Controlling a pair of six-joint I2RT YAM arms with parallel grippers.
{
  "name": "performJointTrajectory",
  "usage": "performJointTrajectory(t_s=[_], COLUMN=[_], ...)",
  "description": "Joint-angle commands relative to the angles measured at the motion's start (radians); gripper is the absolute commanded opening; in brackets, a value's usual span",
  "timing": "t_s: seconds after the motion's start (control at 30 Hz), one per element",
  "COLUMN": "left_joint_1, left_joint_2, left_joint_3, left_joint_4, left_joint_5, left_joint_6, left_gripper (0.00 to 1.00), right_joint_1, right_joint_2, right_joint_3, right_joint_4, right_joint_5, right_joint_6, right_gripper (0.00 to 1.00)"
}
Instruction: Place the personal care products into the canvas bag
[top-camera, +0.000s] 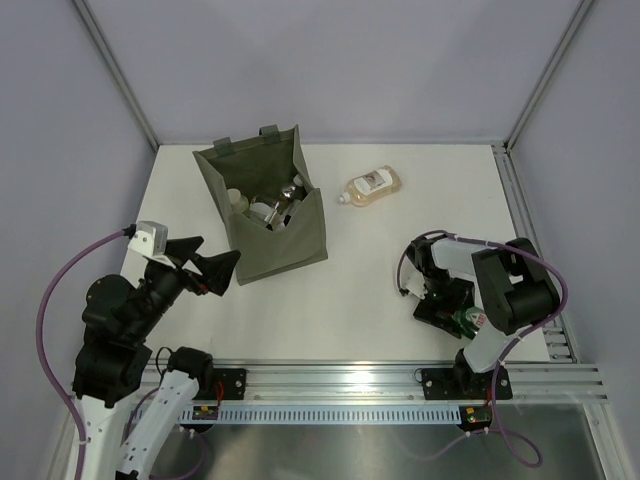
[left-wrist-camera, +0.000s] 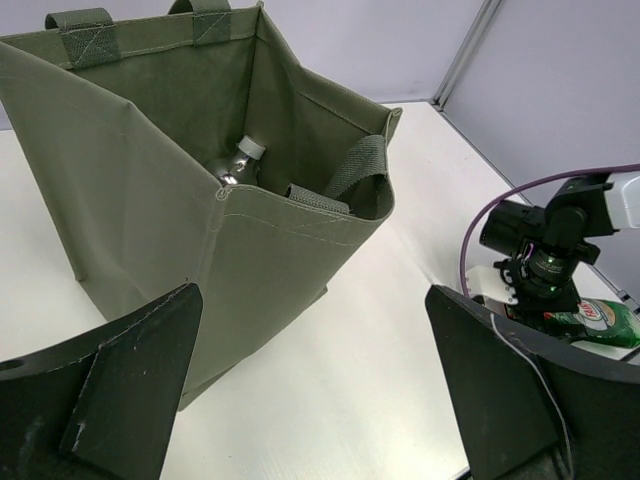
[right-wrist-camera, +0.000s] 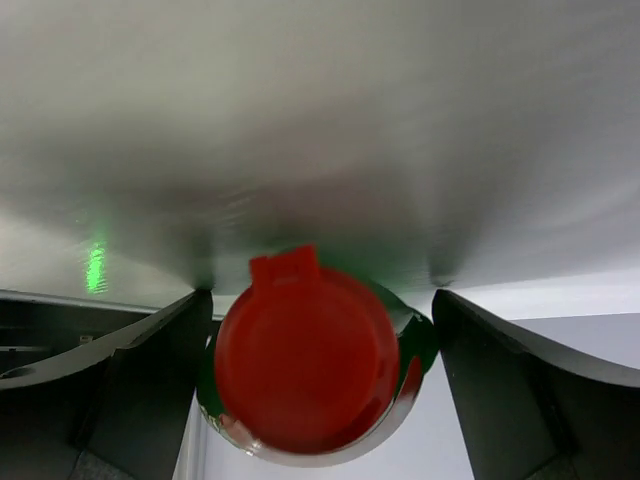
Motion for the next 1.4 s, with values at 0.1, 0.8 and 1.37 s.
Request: performJointTrajectory(t_s=[0.1,0.8,1.37], left_joint_1=[0.000,0.000,0.000], left_joint_2=[-0.014,0.011,0.058], left_joint_3=[0.005,0.033,0.084], left_joint_4=[0.035,0.041,0.064], left_joint_5=[0.020,0.012,0.018], left_joint_6=[0.001,-0.016,-0.071], left_gripper=[0.99,0.99,0.99], right_joint_1=[-0.008,-0.094,-0.470], right_joint_2=[-0.036,0.013,0.218], right_joint_3=[0.026,0.297,0.739], right_joint_4=[0.044,-0.098,-0.180], right_joint_5=[-0.028,-0.371,-1.174], right_joint_6=[0.013,0.068,0.251], right_gripper=[0.99,0.00,0.00])
